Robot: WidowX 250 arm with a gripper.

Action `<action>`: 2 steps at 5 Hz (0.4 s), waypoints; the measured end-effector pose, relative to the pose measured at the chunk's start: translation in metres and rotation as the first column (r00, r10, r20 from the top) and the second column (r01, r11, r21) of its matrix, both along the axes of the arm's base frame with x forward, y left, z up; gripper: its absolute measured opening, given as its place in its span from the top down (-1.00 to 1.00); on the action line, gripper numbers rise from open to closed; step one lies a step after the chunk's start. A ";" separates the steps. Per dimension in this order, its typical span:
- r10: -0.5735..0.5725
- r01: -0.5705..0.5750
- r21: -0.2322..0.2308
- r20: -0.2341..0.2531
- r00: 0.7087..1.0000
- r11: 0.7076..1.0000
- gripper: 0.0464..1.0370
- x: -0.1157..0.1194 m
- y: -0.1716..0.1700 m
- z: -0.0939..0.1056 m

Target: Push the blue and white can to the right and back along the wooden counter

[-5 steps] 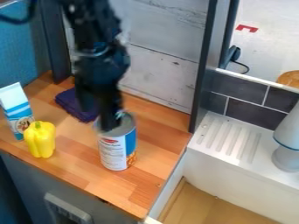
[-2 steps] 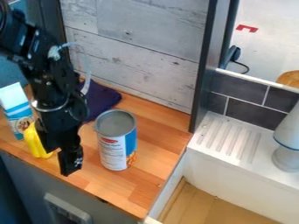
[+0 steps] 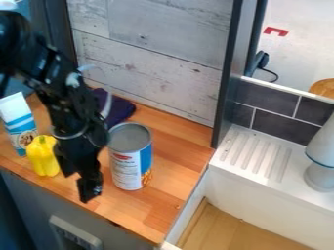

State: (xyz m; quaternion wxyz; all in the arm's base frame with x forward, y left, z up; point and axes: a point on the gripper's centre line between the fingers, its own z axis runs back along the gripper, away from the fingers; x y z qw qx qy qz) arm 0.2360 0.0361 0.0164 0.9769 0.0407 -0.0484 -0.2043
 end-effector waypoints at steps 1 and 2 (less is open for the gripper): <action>0.007 -0.007 -0.020 0.026 1.000 1.000 -0.93 0.020 -0.009 -0.005; 0.013 -0.012 -0.038 0.037 0.999 0.999 -0.93 0.035 -0.018 -0.009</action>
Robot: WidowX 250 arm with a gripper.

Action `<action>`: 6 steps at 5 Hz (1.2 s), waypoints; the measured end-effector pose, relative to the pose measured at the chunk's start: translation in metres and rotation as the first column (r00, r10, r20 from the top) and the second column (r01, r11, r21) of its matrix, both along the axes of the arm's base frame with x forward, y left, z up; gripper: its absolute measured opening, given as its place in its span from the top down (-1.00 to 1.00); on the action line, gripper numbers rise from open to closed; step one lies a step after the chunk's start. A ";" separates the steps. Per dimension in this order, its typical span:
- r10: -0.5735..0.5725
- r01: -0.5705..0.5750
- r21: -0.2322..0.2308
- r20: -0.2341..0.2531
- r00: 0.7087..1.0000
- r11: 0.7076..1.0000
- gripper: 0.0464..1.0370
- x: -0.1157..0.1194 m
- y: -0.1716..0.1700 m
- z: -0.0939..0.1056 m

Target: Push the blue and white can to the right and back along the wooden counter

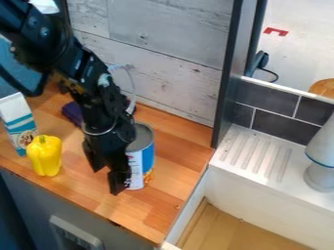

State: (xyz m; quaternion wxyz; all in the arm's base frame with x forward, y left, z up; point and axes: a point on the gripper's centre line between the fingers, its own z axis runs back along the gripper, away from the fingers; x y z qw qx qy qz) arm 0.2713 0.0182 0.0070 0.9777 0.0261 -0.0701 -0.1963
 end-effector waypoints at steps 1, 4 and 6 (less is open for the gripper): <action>-0.001 0.001 -0.005 0.017 1.000 1.000 -0.93 0.015 -0.008 0.001; 0.027 -0.026 -0.014 0.049 0.998 1.000 -0.93 0.055 -0.023 0.002; 0.142 -0.138 -0.080 0.053 0.988 0.987 -0.93 0.087 -0.029 -0.005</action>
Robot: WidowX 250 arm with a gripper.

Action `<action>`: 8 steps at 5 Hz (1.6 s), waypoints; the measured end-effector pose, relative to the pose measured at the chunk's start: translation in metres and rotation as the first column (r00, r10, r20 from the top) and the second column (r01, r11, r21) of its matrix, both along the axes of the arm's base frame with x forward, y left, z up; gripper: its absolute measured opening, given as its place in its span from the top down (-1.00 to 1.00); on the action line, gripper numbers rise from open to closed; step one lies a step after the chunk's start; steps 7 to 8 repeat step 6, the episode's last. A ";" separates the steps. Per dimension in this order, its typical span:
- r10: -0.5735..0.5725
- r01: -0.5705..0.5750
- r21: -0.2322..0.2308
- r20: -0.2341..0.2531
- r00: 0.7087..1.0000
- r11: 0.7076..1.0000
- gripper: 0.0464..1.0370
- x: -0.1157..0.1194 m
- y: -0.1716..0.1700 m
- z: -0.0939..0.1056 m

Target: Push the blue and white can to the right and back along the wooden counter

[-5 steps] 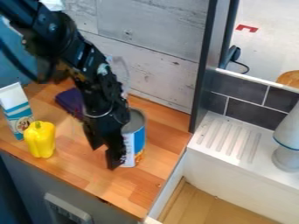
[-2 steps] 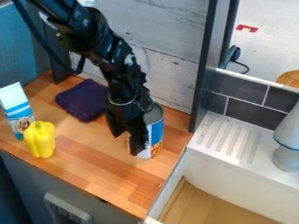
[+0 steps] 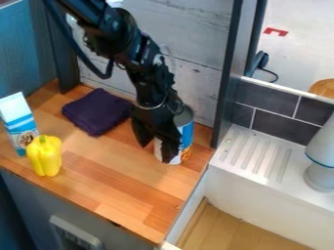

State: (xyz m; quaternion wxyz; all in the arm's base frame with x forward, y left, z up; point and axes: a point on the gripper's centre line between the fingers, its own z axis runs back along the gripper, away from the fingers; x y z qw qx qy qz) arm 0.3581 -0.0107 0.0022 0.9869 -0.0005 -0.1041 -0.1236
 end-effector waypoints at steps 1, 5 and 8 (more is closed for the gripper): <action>0.035 -0.035 -0.029 0.008 0.999 0.999 -0.93 0.013 -0.003 0.000; 0.044 -0.040 -0.085 0.040 0.998 0.996 -0.93 -0.026 0.009 0.061; 0.011 -0.007 -0.125 0.026 1.000 0.992 -0.93 -0.051 0.011 0.107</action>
